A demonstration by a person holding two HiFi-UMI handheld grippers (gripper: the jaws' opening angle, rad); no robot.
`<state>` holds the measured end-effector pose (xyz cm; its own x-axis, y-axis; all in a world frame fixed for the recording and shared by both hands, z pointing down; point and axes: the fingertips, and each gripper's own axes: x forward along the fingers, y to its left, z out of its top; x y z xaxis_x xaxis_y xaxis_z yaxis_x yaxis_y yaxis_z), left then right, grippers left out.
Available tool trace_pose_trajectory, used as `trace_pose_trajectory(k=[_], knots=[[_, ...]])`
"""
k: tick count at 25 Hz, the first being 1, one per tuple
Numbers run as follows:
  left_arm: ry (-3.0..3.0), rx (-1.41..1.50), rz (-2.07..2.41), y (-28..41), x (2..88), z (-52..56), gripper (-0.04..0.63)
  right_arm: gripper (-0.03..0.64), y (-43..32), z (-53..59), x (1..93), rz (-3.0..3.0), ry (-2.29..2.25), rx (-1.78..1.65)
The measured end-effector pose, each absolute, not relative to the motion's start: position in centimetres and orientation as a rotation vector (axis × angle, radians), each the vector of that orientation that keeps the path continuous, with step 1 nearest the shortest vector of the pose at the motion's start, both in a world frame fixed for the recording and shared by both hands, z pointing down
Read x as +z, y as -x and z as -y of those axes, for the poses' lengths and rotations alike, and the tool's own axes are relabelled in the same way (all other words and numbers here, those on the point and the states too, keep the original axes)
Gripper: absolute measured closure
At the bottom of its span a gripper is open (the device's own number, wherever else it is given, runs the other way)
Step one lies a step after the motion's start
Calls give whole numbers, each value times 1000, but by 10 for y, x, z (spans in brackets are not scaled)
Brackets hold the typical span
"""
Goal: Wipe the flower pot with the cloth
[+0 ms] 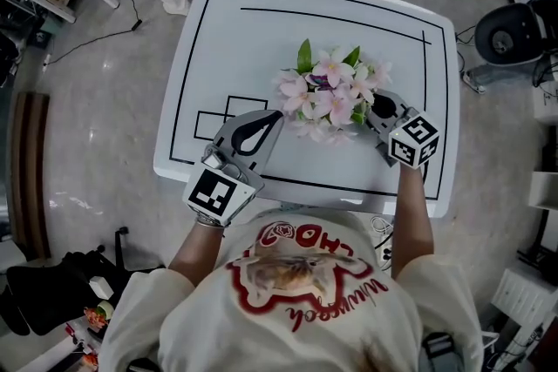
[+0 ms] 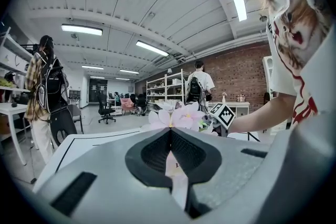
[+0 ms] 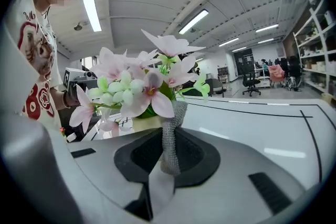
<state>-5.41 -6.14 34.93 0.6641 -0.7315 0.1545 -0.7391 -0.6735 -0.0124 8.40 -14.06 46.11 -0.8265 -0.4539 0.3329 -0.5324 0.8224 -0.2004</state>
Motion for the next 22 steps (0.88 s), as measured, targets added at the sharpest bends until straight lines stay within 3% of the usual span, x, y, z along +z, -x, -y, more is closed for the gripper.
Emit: trace_pose_trajectory(k=[22], knots=[[-2836, 204, 1157, 68, 357, 43, 592, 563, -81, 119, 464, 2658, -1011, 439]])
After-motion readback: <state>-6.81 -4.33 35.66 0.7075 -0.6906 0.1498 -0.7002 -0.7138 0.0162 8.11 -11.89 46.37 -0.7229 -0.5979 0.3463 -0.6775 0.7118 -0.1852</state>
